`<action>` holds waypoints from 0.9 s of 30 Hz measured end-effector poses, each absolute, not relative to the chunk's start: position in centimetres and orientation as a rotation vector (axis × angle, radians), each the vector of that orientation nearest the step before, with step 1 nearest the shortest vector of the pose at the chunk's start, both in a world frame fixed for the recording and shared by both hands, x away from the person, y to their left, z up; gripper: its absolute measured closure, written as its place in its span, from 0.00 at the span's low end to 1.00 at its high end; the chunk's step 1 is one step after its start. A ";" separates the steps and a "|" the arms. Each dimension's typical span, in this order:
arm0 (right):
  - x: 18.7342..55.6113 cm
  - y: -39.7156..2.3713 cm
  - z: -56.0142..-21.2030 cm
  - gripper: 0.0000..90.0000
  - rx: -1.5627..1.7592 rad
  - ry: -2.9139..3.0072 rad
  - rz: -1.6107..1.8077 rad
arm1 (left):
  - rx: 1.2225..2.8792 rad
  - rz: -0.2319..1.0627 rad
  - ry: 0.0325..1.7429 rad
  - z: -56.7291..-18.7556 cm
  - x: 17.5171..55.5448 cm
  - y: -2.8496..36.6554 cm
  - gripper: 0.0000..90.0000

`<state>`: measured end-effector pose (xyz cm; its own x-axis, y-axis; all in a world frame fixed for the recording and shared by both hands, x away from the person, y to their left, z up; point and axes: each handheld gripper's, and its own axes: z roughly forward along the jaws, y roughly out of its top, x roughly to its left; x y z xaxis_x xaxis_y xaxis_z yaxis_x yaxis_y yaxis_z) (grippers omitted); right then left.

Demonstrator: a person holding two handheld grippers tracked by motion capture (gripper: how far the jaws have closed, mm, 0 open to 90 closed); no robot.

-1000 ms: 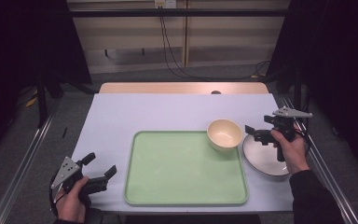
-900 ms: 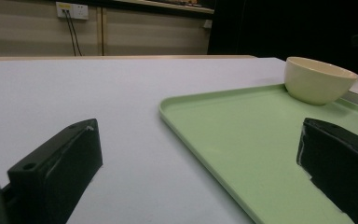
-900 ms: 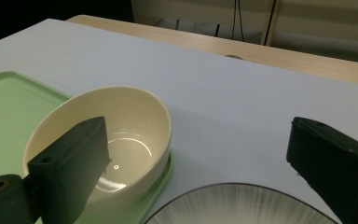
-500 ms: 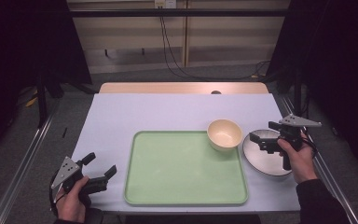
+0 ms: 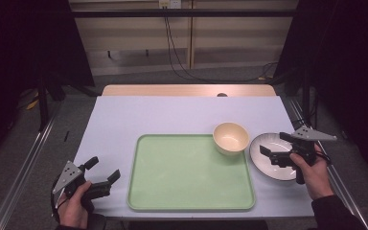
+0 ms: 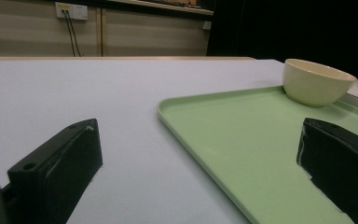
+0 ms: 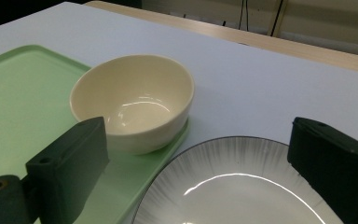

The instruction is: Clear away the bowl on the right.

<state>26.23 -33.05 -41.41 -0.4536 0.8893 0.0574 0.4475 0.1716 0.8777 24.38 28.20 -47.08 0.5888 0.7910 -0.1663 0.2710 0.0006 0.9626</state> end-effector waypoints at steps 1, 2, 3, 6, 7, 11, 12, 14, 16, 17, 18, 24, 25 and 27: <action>26.0 -33.1 -41.4 0.05 1.261 1.969 1.220 | 1.560 0.517 0.923 -47.1 24.4 28.2 0.00; 26.0 -33.1 -41.4 0.05 1.261 1.969 1.220 | 1.561 0.514 0.925 -47.1 24.4 28.2 0.00; 25.8 -33.2 -41.4 0.05 1.259 1.979 1.225 | 1.564 0.518 0.922 -47.1 24.4 28.2 0.00; 25.2 -33.2 -41.5 0.05 1.255 1.964 1.227 | 1.562 0.515 0.923 -47.1 24.3 28.2 0.00; 25.1 -33.2 -41.6 0.05 1.254 1.965 1.223 | 1.562 0.516 0.923 -47.1 24.3 28.2 0.00; 24.4 -33.3 -41.8 0.05 1.269 1.948 1.235 | 1.561 0.513 0.921 -47.1 24.3 28.1 0.00; 24.2 -33.4 -41.9 0.05 1.266 1.945 1.239 | 1.558 0.513 0.923 -47.1 24.3 28.1 0.00; 23.9 -33.5 -42.0 0.04 1.278 1.925 1.247 | 1.555 0.508 0.926 -47.1 24.3 28.1 0.00; 23.6 -33.5 -42.1 0.04 1.268 1.926 1.235 | 1.554 0.510 0.926 -47.1 24.3 28.1 0.00; 23.5 -33.6 -42.1 0.04 1.277 1.927 1.237 | 1.562 0.513 0.922 -47.1 24.3 28.2 0.00; 23.3 -33.6 -42.3 0.04 1.277 1.920 1.237 | 1.567 0.516 0.919 -47.1 24.3 28.2 0.00; 22.3 -33.6 -42.9 0.04 1.286 1.912 1.225 | 1.571 0.519 0.918 -47.1 24.3 28.2 0.00; 22.1 -33.6 -43.0 0.04 1.288 1.902 1.225 | 1.570 0.519 0.918 -47.1 24.3 28.2 0.00; 21.7 -33.6 -43.2 0.04 1.299 1.900 1.241 | 1.561 0.517 0.926 -47.1 24.3 28.2 0.00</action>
<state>21.75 -33.64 -43.18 -0.4045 0.9115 0.0748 0.4347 0.1196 0.8926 24.31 28.16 -47.09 0.5858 0.7926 -0.1694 0.2716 0.0049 0.9624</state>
